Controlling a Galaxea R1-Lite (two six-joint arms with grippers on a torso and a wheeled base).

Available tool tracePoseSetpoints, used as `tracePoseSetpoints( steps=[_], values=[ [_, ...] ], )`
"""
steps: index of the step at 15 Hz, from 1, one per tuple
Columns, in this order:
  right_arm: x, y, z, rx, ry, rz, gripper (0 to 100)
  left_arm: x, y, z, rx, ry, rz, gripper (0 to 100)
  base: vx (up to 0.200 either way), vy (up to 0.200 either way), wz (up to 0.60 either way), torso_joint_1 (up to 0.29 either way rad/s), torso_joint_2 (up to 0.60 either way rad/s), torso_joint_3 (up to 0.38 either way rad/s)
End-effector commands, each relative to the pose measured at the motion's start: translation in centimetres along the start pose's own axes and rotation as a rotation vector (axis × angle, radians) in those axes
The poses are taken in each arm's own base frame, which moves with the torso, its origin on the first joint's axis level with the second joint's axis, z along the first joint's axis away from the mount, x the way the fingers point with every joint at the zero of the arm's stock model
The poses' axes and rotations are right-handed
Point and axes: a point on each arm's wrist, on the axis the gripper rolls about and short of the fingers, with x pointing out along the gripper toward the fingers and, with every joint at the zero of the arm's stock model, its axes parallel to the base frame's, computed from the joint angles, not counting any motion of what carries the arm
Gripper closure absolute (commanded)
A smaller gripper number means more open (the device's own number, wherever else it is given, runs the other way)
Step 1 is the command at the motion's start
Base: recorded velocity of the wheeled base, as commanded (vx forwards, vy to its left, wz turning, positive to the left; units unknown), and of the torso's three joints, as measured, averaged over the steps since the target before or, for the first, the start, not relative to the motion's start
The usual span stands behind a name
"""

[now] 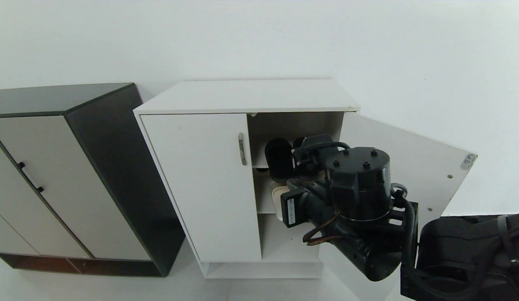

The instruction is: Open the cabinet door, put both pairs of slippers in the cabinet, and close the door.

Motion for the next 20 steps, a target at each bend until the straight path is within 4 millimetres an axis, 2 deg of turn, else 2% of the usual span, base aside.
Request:
tracePoseSetpoints(
  steps=[1,8,20],
  values=[
    [0.18,-1.33,-0.79,-0.020,0.010,-0.005,100,0.00,0.00,0.01,0.000,-0.001,0.000,100,0.000,0.000,0.00,0.000,0.00,0.000],
    [0.12,-1.37,-0.88,-0.045,0.012,-0.002,100,0.00,0.00,0.01,0.000,-0.001,0.002,100,0.000,0.000,0.00,0.010,-0.03,-0.021],
    [0.12,-1.37,-0.88,-0.047,0.012,-0.003,100,0.00,0.00,0.01,0.000,-0.001,0.000,100,0.000,0.000,0.00,0.184,-0.48,-0.294]
  ],
)
